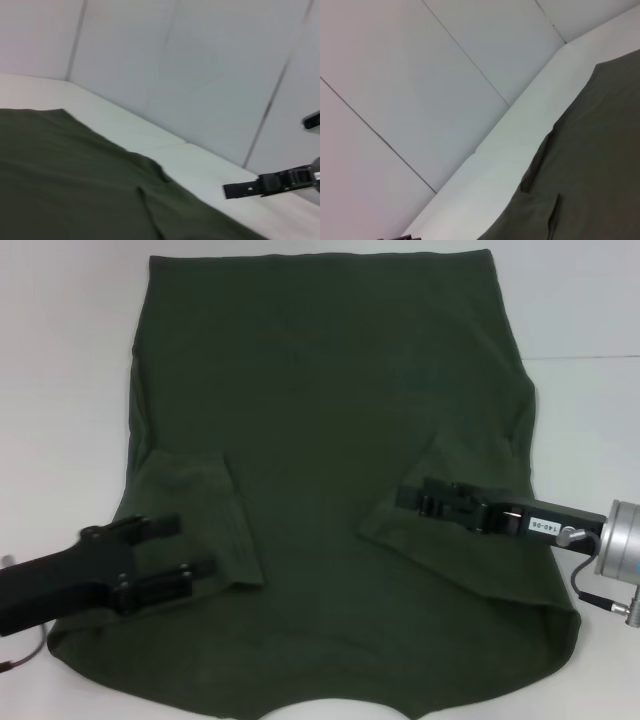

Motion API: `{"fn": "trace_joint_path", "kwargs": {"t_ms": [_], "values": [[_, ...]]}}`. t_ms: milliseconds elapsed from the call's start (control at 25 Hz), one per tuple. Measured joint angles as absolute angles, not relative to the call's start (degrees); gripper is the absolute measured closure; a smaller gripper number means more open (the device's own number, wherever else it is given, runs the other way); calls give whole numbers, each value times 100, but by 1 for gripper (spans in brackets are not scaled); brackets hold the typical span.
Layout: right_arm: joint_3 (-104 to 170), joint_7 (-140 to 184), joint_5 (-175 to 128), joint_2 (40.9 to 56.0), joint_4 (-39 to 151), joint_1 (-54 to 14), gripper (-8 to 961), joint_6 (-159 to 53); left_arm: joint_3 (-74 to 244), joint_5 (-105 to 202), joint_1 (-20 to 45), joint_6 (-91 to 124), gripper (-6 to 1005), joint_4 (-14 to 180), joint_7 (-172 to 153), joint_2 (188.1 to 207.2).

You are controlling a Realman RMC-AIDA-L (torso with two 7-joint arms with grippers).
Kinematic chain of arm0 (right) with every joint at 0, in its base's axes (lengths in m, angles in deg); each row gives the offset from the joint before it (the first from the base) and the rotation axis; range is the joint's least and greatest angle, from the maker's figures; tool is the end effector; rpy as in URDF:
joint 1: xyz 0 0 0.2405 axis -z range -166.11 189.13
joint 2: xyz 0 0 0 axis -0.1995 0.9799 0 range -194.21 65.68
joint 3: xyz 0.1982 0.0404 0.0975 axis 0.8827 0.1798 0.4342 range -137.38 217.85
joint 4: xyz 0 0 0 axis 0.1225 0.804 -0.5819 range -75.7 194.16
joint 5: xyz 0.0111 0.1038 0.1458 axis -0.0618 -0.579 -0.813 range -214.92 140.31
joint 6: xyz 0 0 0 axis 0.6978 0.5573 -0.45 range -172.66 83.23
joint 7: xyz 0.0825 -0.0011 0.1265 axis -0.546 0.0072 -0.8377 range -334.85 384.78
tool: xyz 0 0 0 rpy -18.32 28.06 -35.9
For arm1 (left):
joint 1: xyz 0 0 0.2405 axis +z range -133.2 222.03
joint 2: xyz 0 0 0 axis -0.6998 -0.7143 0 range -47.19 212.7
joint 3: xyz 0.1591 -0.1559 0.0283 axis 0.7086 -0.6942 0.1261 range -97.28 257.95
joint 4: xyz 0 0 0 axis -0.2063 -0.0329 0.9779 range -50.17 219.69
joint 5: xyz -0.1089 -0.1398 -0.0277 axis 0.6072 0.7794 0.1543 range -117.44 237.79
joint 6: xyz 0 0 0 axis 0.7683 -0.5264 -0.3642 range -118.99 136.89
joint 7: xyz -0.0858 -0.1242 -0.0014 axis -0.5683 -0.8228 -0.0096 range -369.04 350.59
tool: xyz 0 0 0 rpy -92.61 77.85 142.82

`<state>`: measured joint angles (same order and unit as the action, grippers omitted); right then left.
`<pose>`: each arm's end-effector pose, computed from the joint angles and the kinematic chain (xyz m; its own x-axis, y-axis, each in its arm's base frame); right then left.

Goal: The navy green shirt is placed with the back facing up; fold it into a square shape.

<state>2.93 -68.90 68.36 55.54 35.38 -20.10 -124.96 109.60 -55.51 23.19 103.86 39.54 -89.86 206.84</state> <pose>0.2208 0.3025 -0.0159 0.3997 -0.6418 -0.6544 -0.7995 -0.5934 0.0936 -0.2423 0.2589 0.0204 0.6721 0.3979 0.6245 0.6067 -0.7794 -0.1564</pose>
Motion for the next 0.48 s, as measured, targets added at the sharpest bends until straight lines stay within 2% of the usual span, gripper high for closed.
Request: {"fn": "trace_joint_path", "kwargs": {"t_ms": [40, 480], "values": [[293, -6887, 6835, 5553, 3556, -2024, 78, -12495, 10888, -5560, 2399, 10424, 142, 3879, -8989, 20681], [299, -6938, 6685, 5564, 3709, -2139, 71, -12318, 10114, -6369, 2836, 10543, 147, 3283, -9393, 20671]]}}
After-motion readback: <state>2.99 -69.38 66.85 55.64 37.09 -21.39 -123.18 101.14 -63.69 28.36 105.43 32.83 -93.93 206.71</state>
